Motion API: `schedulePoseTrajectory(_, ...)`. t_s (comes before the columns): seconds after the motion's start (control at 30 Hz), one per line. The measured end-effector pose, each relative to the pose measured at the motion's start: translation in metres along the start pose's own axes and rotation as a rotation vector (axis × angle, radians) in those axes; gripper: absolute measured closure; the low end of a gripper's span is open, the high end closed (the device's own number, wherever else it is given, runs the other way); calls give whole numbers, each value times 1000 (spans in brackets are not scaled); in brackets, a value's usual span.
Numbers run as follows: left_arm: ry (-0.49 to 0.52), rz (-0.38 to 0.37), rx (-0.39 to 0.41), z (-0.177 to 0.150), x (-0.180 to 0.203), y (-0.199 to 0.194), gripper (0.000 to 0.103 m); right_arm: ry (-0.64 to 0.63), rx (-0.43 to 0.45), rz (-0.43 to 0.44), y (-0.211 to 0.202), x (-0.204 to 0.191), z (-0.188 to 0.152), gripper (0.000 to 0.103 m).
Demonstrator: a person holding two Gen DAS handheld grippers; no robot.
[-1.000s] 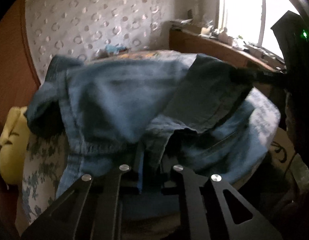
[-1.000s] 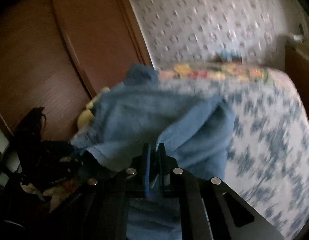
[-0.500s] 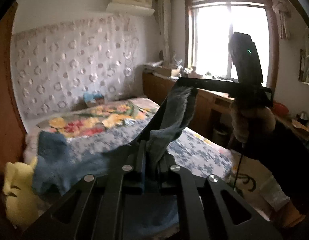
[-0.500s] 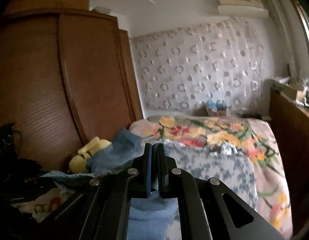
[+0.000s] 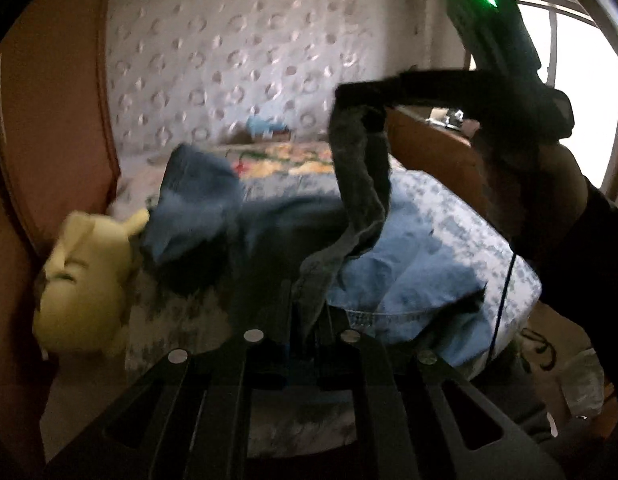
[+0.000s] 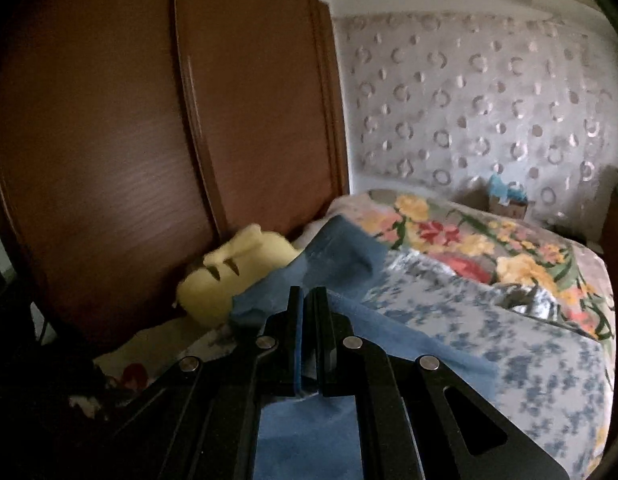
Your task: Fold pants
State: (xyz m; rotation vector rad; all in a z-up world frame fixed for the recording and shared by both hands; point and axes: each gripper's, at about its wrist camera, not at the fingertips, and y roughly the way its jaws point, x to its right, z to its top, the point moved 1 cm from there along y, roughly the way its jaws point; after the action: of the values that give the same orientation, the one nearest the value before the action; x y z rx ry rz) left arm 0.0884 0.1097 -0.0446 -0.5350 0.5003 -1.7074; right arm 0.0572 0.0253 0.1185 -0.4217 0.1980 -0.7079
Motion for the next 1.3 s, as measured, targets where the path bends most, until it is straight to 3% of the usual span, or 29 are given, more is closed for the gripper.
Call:
schedulePoseTrajectory(0.2,-25,18,-19,-12,-11,7,95,-22,-53,-26,34,-13,20,99)
schedulePoseTrajectory(0.27,-36,12,-25,-12,-15,8,94,6,-61,-26,35,1,25,99)
schedulePoseTrajectory(0.37,-34,20,-26,-13,-16,4,90,57,-104,-1,45,8,22,89)
schedulePoseTrajectory(0.47,-25,51,1,-10,-14,-5,70,40,-85,-11,36,16,15,65)
schedulePoseTrajectory(0.5,-29,47,12,-9,-15,-7,60,41,-79,-7,33,19,12,62)
schedulePoseTrajectory(0.6,-19,62,31,-4,-14,-12,54,41,-50,-25,13,23,-1,60)
schedulePoseTrajectory(0.73,-12,50,43,-2,-11,-13,23,55,-16,-39,-19,32,-37,60)
schedulePoseTrajectory(1.07,-9,30,35,-5,4,1,21,130,-10,-206,-104,66,-140,58)
schedulePoseTrajectory(1.3,-21,-2,9,-15,17,26,21,205,-36,-273,-131,82,-178,58)
